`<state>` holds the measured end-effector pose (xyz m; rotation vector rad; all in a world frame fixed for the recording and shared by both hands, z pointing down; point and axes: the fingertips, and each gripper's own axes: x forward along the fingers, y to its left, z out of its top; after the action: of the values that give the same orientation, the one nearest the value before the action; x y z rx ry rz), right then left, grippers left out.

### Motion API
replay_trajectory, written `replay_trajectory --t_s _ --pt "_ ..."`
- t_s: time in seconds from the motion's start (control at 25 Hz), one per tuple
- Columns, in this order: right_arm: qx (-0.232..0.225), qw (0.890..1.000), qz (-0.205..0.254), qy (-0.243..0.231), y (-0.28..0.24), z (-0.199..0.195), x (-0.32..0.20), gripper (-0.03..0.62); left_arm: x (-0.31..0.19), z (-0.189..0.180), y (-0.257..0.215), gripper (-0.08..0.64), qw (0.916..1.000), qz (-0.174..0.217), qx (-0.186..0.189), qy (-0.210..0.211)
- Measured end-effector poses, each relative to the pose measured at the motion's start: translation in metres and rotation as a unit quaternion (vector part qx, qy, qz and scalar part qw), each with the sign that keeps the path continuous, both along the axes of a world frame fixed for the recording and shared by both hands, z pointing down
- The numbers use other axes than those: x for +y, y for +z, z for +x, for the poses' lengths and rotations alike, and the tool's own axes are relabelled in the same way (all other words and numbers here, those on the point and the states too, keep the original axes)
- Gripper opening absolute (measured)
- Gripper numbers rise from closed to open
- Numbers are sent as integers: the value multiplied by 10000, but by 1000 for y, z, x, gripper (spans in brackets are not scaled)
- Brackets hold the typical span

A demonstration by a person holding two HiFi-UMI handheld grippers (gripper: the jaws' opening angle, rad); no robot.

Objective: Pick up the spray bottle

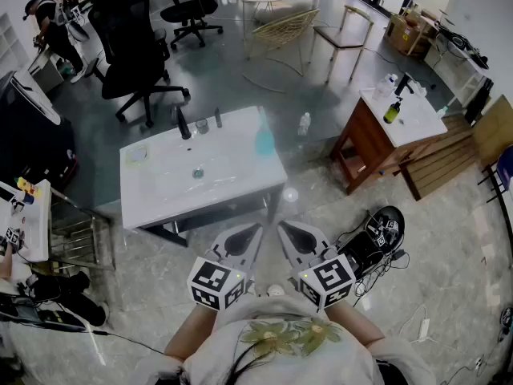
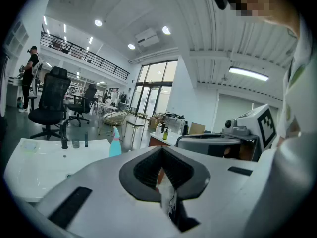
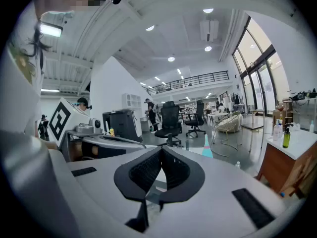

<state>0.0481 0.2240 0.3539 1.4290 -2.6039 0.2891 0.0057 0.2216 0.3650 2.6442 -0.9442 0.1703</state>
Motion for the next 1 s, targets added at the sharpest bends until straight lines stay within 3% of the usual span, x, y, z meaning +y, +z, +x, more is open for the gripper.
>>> replay_trajectory --t_s 0.76,1.0 --pt "-18 10000 -62 -44 14 -56 -48 24 -50 -56 4 9 9998 108 -3 182" --pt "81 9998 -158 47 25 -52 -58 25 -58 -58 18 9 9997 -48 60 218"
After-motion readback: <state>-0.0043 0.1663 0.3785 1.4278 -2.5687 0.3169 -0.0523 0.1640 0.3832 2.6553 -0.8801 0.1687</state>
